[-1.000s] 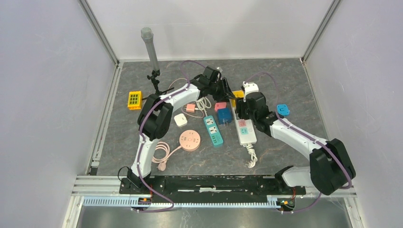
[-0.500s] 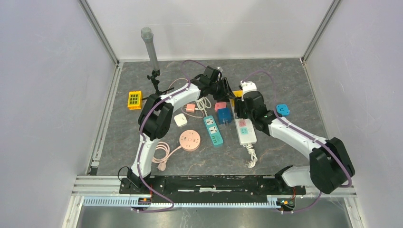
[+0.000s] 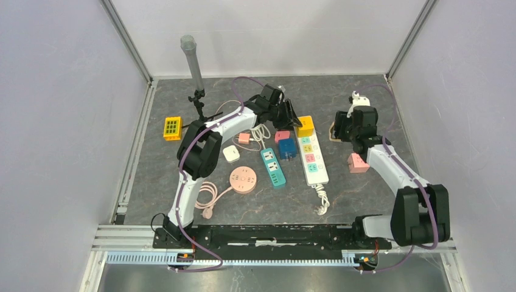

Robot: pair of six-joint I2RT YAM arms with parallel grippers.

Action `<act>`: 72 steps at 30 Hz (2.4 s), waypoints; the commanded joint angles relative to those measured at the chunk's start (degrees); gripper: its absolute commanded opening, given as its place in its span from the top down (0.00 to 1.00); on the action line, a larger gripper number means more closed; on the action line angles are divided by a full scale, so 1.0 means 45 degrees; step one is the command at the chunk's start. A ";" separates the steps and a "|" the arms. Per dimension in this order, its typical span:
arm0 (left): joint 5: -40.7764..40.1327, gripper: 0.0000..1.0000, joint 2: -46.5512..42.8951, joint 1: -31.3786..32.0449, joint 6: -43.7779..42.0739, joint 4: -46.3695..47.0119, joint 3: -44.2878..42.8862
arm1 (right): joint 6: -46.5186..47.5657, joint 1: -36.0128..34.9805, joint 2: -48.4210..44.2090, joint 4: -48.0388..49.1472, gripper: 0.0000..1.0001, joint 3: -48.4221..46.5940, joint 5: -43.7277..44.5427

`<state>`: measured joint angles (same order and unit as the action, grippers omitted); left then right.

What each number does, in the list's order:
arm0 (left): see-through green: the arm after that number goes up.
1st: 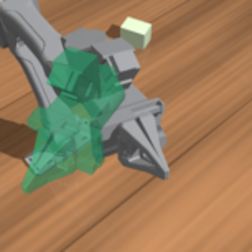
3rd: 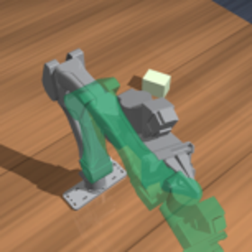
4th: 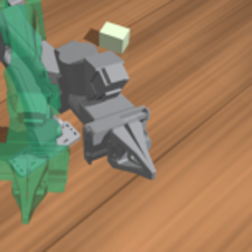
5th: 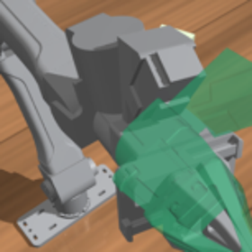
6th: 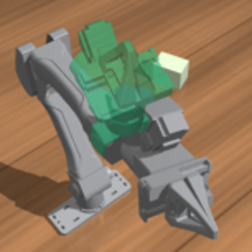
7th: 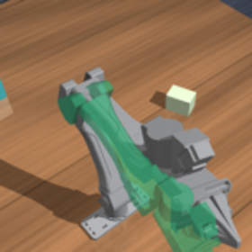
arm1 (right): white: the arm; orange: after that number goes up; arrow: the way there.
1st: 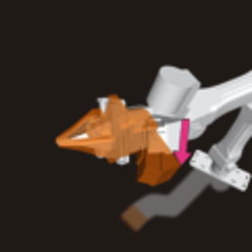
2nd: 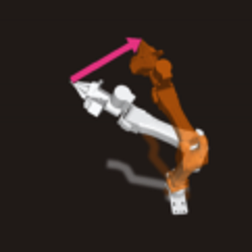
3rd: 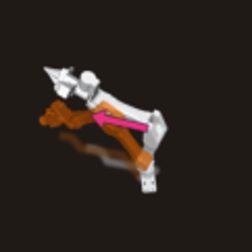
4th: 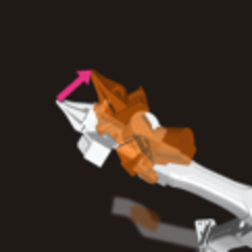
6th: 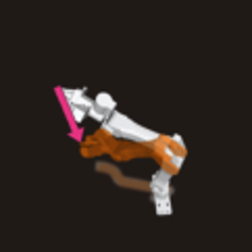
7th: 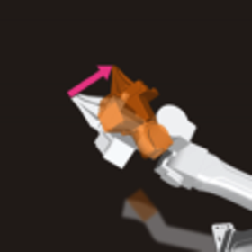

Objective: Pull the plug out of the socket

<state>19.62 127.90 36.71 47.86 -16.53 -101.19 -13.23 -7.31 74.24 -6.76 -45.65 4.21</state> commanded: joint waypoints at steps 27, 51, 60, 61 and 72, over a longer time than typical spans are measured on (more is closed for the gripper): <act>-0.1136 0.38 0.1208 0.0104 -0.1240 -0.2146 0.0508 | -0.0305 0.3197 0.0655 0.0918 0.06 0.0357 -0.3521; -0.3942 0.08 -0.3829 0.0026 -0.1279 0.2754 0.5523 | -0.0110 -0.1798 -0.0046 0.1876 0.04 0.0152 -0.1242; -0.3715 0.11 -0.3521 -0.0144 -0.1046 0.2119 0.5033 | 0.0379 -0.3078 0.2610 0.1602 0.04 -0.2020 0.0274; -0.3594 0.12 -0.3376 -0.0197 -0.1030 0.2038 0.4831 | 0.0485 -0.3134 0.3009 0.1542 0.04 -0.2340 0.0368; -0.1629 0.25 -0.0830 -0.0900 -0.0758 0.1409 0.1620 | 0.0773 -0.3200 0.5351 -0.0042 0.20 -0.4150 -0.0026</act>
<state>7.73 119.48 33.76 44.73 -9.56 -88.49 -10.31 -21.63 97.06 -5.45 -62.85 4.97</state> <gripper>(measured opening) 0.781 0.858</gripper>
